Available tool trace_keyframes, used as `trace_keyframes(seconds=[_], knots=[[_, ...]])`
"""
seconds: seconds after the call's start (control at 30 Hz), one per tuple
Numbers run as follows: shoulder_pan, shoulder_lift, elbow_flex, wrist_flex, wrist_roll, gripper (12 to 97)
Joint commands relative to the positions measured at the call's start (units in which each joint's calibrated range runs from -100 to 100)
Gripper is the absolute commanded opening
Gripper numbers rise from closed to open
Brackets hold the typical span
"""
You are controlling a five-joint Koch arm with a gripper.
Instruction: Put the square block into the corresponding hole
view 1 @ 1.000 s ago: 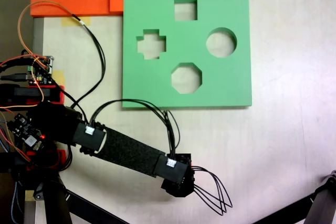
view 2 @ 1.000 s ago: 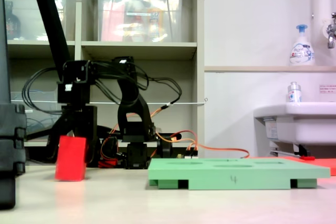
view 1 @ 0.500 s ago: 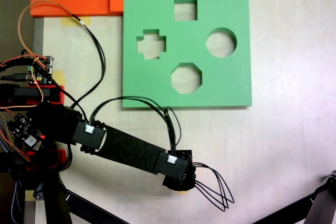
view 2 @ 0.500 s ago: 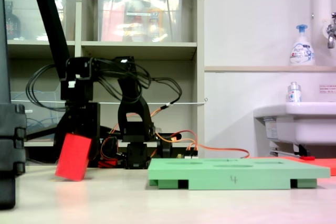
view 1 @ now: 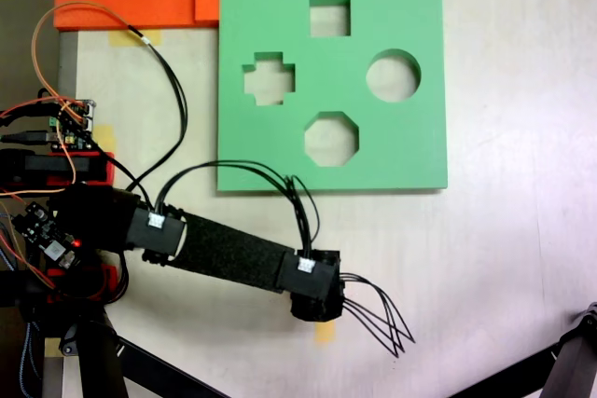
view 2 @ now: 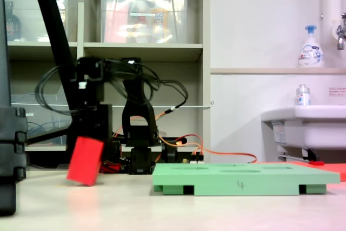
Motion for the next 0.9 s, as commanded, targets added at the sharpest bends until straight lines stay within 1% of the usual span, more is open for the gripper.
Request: trace_keyframes(seconds=[0.0, 0.1, 0.23, 0.4, 0.5, 0.63, 0.87], knots=[[2.1, -8.7, 2.7, -4.3, 2.1, 32.2], [4.8, -13.8, 2.7, -4.3, 4.9, 32.2], [9.9, -21.1, 2.7, -4.3, 10.5, 32.2], [17.5, -27.5, 2.7, -4.3, 20.0, 32.3], [22.1, -27.8, 4.8, -4.3, 25.4, 32.8], [27.0, -20.1, 13.0, -4.3, 30.5, 33.0], [31.3, 3.5, 34.8, -4.3, 32.7, 33.1]])
